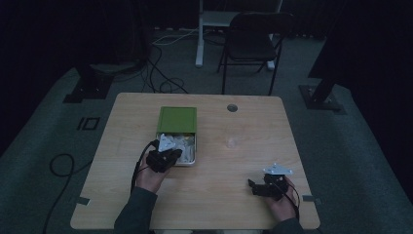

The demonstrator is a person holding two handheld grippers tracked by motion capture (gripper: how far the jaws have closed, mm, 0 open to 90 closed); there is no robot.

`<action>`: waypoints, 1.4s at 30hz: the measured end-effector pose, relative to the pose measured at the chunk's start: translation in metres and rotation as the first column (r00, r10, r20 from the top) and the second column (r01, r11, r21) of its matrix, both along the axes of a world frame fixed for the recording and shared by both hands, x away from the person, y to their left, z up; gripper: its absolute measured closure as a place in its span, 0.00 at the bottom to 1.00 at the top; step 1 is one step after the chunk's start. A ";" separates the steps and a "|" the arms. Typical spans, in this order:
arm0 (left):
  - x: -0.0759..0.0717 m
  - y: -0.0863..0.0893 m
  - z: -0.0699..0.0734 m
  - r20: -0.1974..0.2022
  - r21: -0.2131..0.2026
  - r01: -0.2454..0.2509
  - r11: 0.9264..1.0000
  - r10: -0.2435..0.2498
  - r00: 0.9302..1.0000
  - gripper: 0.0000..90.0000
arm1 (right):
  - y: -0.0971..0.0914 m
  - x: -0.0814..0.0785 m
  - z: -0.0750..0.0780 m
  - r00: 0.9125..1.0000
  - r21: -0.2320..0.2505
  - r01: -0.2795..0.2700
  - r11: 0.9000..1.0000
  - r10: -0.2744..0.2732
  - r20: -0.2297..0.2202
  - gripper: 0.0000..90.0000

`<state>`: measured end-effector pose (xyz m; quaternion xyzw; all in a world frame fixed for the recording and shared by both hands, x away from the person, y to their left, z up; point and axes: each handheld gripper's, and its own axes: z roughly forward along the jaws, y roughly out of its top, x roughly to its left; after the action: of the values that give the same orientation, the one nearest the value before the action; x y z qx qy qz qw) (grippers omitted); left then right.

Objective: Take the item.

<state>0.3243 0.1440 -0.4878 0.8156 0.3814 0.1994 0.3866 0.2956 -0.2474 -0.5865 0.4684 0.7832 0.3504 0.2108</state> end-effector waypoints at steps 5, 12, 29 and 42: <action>-0.004 -0.002 0.005 0.006 -0.012 0.027 1.000 -0.027 1.000 0.99 | 0.000 0.000 0.000 1.000 0.000 0.000 1.000 0.000 0.000 0.14; -0.010 -0.008 0.010 0.016 -0.020 0.068 0.997 -0.068 0.998 0.99 | 0.000 0.000 0.000 1.000 0.000 0.000 1.000 0.000 0.000 0.14; -0.012 -0.027 0.021 0.022 -0.026 0.159 0.987 -0.159 0.987 0.99 | 0.000 0.000 0.000 1.000 0.000 0.000 1.000 0.000 0.002 0.14; -0.008 -0.043 0.026 0.022 -0.039 0.195 0.980 -0.194 0.981 0.99 | 0.000 0.000 0.000 1.000 0.000 -0.001 1.000 0.001 0.001 0.14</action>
<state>0.3164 0.1009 -0.4621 0.8390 0.3002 0.1602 0.4246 0.2957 -0.2474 -0.5865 0.4679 0.7832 0.3507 0.2113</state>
